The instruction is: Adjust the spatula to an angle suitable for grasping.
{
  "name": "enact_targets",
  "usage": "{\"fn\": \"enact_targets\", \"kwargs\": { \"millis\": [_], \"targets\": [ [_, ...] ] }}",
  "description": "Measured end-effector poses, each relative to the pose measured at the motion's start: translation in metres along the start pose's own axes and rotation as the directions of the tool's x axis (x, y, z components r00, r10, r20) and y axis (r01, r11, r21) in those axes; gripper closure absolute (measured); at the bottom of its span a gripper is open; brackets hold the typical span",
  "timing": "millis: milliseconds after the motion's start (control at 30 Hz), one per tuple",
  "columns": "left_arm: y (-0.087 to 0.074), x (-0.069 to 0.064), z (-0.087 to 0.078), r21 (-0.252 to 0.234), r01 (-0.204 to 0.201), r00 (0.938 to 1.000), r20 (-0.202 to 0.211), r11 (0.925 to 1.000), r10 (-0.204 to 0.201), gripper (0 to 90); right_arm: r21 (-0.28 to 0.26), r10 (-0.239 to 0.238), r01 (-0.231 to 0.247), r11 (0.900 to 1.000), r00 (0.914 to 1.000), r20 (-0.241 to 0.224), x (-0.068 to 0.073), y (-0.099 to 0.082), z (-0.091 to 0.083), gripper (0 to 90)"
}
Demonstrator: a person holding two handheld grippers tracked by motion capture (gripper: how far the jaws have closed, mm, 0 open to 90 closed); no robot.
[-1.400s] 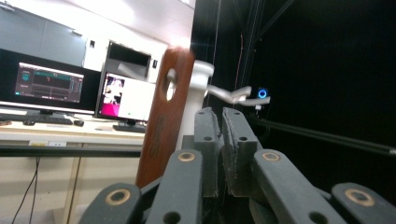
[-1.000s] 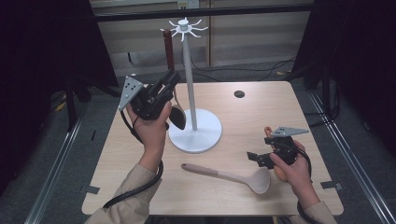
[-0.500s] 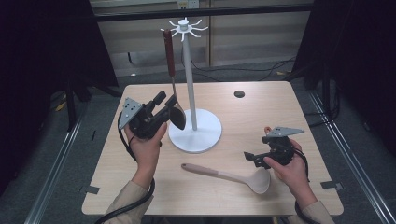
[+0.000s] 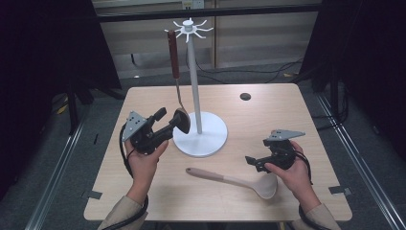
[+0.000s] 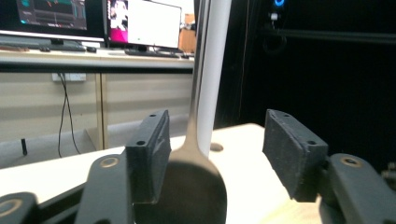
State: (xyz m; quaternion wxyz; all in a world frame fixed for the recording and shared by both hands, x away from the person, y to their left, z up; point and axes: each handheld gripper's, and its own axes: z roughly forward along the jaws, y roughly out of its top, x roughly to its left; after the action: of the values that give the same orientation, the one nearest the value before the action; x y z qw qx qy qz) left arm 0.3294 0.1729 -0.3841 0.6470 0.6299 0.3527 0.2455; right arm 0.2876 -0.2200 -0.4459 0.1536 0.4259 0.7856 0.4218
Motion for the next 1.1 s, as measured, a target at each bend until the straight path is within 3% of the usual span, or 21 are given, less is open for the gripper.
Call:
{"fn": "enact_targets", "kwargs": {
  "millis": [67, 100, 300, 400, 533, 900, 1100],
  "targets": [
    [-0.002, 0.004, -0.004, 0.036, -0.022, 0.9997, 0.007, 0.9991, 0.022, 38.0, 0.001, -0.004, 0.004, 1.0, 1.0, -0.006, 0.002, 0.002, 0.001, 2.5],
    [-0.004, 0.004, -0.004, 0.028, 0.003, 1.0, 0.002, 0.9996, -0.003, 37.3, 0.001, -0.009, 0.009, 1.0, 0.9999, -0.008, 0.003, 0.002, 0.002, 2.5],
    [-0.013, 0.009, -0.01, 0.078, -0.001, 1.0, 0.003, 0.9969, 0.001, 30.5, 0.014, -0.029, 0.029, 0.9995, 0.9993, -0.025, 0.007, 0.005, 0.009, 4.0],
    [-0.018, 0.01, -0.013, 0.096, 0.012, 0.9999, -0.001, 0.9953, -0.012, 27.8, 0.03, -0.06, 0.062, 0.9976, 0.9967, -0.055, 0.011, 0.007, 0.013, 7.0],
    [-0.023, 0.012, -0.015, 0.118, 0.036, 0.9994, -0.005, 0.9924, -0.035, 24.2, 0.063, -0.109, 0.115, 0.9913, 0.9903, -0.086, 0.019, 0.009, 0.021, 9.2],
    [-0.029, 0.013, -0.022, 0.157, 0.022, 0.9998, -0.008, 0.9874, -0.021, 22.1, 0.098, -0.174, 0.192, 0.9766, 0.9711, -0.163, 0.041, 0.017, 0.042, 16.7],
    [-0.032, 0.015, -0.025, 0.165, 0.029, 0.9994, -0.02, 0.9859, -0.026, 21.7, 0.145, -0.205, 0.24, 0.96, 0.9539, -0.219, 0.051, 0.018, 0.05, 30.4]
  ]
}}
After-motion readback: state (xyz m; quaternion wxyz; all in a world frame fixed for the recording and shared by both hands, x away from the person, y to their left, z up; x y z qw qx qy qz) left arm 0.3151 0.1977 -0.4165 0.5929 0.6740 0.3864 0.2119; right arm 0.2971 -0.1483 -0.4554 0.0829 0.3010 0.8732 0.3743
